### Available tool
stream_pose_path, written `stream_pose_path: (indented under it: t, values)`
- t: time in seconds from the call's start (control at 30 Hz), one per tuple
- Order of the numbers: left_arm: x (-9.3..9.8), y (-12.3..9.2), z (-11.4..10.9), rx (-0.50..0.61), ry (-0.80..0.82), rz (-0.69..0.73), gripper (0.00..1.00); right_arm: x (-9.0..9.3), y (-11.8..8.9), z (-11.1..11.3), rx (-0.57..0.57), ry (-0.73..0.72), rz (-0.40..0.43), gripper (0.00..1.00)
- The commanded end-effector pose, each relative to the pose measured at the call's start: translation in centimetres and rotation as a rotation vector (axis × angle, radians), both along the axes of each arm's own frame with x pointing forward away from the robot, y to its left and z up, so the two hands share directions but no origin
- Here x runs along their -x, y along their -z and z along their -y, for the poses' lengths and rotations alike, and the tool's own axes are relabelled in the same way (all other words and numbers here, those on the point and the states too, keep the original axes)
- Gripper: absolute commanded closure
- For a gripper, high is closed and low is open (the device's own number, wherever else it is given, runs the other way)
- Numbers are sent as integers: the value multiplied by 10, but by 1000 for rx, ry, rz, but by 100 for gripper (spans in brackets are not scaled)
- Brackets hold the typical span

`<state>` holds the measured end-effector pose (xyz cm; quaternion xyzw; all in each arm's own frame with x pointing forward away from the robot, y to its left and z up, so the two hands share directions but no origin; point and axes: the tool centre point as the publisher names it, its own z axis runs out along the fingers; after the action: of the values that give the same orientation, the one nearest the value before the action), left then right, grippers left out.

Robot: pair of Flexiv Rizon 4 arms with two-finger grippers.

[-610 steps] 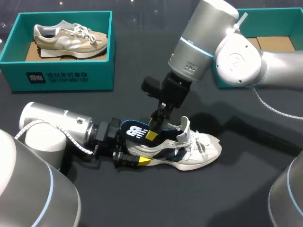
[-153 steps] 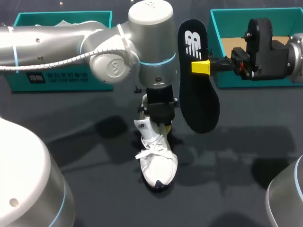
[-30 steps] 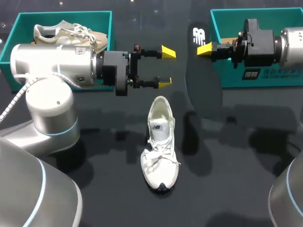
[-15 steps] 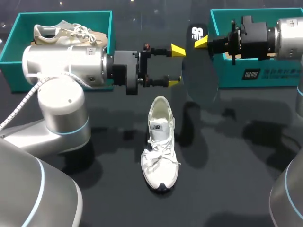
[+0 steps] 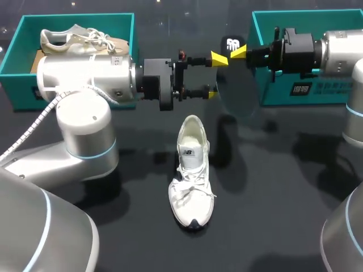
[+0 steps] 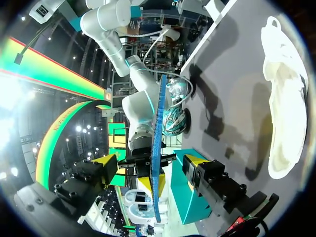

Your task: Take the shoe out of the shoebox, open the shoe tongue, remove and reinsert the insole, then place the shoe into the shoebox

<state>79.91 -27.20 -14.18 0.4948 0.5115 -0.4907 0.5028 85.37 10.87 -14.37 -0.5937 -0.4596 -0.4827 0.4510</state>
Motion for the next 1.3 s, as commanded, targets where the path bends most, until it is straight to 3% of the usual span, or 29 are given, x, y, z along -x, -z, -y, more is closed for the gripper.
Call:
stream_pose_path:
  t: [0.03, 0.1, 0.83, 0.93, 1.0, 1.3]
  values:
    - [-7, 1, 12, -7, -8, 1, 35, -11, 5, -6, 2, -26, -7, 100]
    - [-8, 2, 13, -11, -9, 1, 47, -11, 6, -6, 2, -28, -4, 100]
    - [-14, 16, 21, -75, -27, -6, 66, -12, 6, -9, -8, -66, -7, 100]
    - [-15, 17, 22, -82, -32, -3, 80, -12, 6, -10, -11, -67, -8, 100]
    - [-15, 18, 23, -87, -33, -2, 100, -11, 6, -10, -12, -67, -9, 100]
    - [-15, 20, 21, -97, -37, -2, 100, -9, 6, -9, -18, -64, -9, 100]
